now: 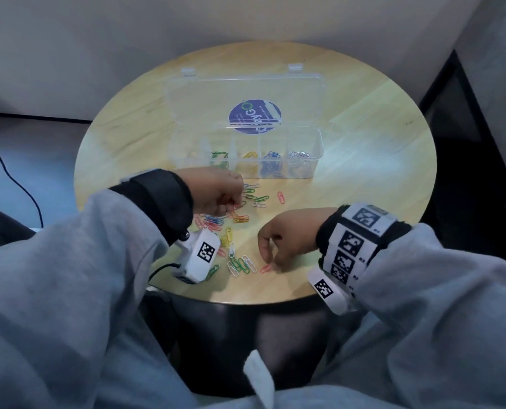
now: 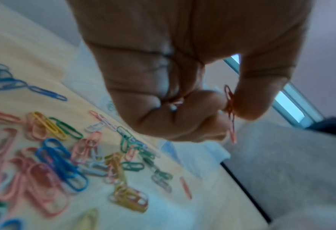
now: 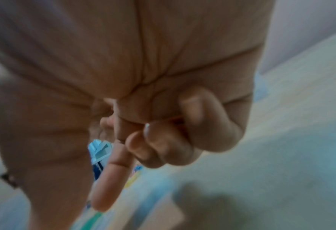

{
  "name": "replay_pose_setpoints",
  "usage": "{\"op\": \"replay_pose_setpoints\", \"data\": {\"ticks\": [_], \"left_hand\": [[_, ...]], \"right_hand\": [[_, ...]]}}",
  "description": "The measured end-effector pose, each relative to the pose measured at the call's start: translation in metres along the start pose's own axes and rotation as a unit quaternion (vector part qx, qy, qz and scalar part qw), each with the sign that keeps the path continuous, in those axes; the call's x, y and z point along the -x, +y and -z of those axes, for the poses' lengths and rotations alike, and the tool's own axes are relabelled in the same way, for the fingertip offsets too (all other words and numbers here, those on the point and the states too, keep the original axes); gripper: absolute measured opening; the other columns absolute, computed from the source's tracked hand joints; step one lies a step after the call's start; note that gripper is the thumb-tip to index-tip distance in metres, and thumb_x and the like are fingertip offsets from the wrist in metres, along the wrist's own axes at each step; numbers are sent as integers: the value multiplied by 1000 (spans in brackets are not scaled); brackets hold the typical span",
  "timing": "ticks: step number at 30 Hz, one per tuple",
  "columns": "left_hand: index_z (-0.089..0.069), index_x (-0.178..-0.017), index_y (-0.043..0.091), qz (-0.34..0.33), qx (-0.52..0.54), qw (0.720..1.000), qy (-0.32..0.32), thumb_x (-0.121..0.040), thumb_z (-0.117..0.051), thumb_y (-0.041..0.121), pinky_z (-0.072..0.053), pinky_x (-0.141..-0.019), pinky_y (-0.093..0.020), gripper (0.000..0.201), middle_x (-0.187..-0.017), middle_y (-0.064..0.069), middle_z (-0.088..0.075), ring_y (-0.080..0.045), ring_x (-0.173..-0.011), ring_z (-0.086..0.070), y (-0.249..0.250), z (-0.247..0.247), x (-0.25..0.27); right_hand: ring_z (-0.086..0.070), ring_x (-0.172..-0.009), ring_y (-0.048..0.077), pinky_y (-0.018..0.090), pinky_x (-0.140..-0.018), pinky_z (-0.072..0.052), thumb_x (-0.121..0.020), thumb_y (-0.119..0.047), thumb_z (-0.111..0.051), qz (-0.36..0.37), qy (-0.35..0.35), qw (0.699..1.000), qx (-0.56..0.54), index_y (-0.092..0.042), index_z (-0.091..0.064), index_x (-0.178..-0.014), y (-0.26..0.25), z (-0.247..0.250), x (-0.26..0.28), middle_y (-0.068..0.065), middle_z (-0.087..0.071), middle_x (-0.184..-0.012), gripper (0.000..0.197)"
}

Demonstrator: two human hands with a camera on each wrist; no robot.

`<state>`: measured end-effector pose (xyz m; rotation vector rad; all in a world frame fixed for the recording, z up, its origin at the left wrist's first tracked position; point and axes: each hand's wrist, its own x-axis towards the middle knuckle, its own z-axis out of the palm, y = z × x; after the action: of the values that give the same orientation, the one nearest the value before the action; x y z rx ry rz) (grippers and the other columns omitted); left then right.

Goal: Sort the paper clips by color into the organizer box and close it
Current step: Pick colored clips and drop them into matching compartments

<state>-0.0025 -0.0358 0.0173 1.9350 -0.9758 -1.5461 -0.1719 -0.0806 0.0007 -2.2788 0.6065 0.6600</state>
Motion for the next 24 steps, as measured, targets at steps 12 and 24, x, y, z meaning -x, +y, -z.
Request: {"op": "replay_pose_setpoints", "data": {"ticks": [12,24], "left_hand": [[-41,-59,13,-22,261,964,-56,-58,-41,1,-32,-35,-13,12,-51,-3,-44,-10,-39,-40,-2,7,14],[-48,-67,15,29,16,999,40,-88,-53,17,-20,-37,-14,22,-51,3,-37,-9,-40,-29,14,-17,-2]], "right_hand": [[-49,-70,15,23,-51,-33,-80,-24,-67,5,-4,989,150,-23,-50,-64,-13,-16,-25,-7,-53,-70,24],[-57,-58,16,25,-59,-51,-83,-5,-62,-48,96,970,-218,-13,-50,-68,26,35,3,3,-60,-65,21]]}}
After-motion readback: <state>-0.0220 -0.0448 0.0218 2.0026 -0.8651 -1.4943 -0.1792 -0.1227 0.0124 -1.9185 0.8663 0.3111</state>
